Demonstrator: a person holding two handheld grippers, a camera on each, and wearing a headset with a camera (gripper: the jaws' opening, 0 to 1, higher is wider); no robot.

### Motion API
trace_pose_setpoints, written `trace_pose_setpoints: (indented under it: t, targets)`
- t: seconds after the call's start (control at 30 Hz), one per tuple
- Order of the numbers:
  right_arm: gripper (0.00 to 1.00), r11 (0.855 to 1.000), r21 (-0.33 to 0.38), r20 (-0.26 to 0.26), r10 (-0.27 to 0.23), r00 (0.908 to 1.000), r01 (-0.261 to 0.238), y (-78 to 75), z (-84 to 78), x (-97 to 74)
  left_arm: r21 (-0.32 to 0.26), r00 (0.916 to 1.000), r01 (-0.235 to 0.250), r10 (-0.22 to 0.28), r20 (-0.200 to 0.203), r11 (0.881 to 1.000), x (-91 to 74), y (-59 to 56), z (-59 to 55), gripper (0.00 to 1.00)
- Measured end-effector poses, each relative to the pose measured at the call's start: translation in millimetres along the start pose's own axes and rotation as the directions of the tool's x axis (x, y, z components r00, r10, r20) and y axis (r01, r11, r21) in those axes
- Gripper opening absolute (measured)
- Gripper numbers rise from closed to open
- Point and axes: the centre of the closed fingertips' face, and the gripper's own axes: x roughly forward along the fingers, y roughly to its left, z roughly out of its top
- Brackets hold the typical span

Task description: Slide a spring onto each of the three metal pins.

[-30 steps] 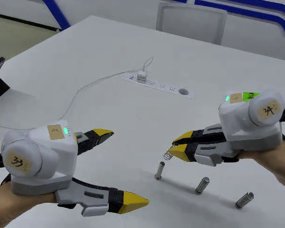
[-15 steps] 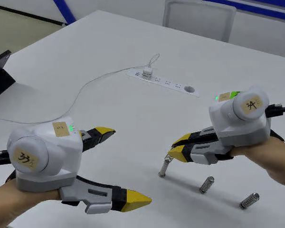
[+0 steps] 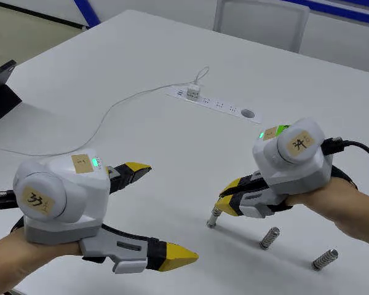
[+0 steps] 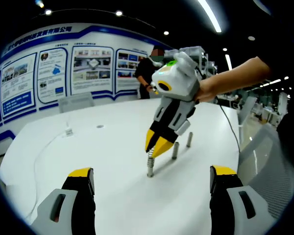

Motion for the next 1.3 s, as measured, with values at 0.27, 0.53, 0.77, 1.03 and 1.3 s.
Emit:
trace_pose_setpoints:
  t: [0.27,0.53,0.77,1.03,1.3]
  targets:
    - [0.11,1.0,0.017,-0.035,-0.006,0.9994,0.007,-3.9,-9.3,13.7,-0.001,1.0,-0.008,0.008,0.002,1.0,-0.8,1.9,1.2,1.0]
    - [0.11,1.0,0.026,-0.045,-0.007,0.9989,0.008,-3.7,-14.3,19.0,-0.008,1.0,0.004,-0.004,0.001,1.0,0.0,-2.3,0.5,1.0]
    - [0.11,0.999,0.046,-0.044,-0.009,0.999,0.011,-2.7,-16.2,21.1,-0.006,0.9999,0.008,-0.008,-0.014,1.0,1.4,-4.5,-3.3,0.99]
    - [0.12,0.998,0.06,-0.034,-0.018,0.9993,0.02,-4.1,-16.9,19.4,-0.028,0.9994,0.036,-0.036,0.004,0.999,0.8,-9.9,1.9,0.99]
    - [0.18,0.996,0.083,-0.001,-0.029,0.9996,0.029,-3.8,-14.7,9.4,-0.027,0.9994,0.033,-0.033,0.01,0.999,1.0,-9.7,6.4,0.98]
